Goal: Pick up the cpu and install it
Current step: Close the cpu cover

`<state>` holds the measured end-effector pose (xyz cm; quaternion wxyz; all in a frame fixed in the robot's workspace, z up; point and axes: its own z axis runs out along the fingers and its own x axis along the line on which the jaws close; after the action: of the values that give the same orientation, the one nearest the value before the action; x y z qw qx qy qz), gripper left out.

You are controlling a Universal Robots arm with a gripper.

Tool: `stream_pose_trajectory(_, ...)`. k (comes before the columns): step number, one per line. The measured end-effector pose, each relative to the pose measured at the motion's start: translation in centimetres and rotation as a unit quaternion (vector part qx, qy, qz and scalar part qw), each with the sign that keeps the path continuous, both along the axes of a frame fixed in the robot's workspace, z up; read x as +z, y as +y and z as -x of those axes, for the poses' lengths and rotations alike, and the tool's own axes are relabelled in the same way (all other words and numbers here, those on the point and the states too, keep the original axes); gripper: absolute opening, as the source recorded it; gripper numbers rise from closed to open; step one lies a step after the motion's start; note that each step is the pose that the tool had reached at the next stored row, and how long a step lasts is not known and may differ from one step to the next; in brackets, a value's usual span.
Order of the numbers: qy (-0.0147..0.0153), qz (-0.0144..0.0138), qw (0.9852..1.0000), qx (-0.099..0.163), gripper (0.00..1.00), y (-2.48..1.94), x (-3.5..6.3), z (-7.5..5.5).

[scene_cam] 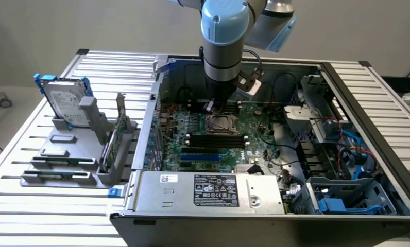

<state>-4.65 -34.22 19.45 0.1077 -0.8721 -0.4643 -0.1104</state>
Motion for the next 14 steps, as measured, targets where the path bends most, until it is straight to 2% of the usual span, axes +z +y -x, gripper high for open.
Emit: stream_pose_trajectory(14, 0.0, 0.0, 1.0, 0.001, 0.11, 0.0, -0.04, -0.02)
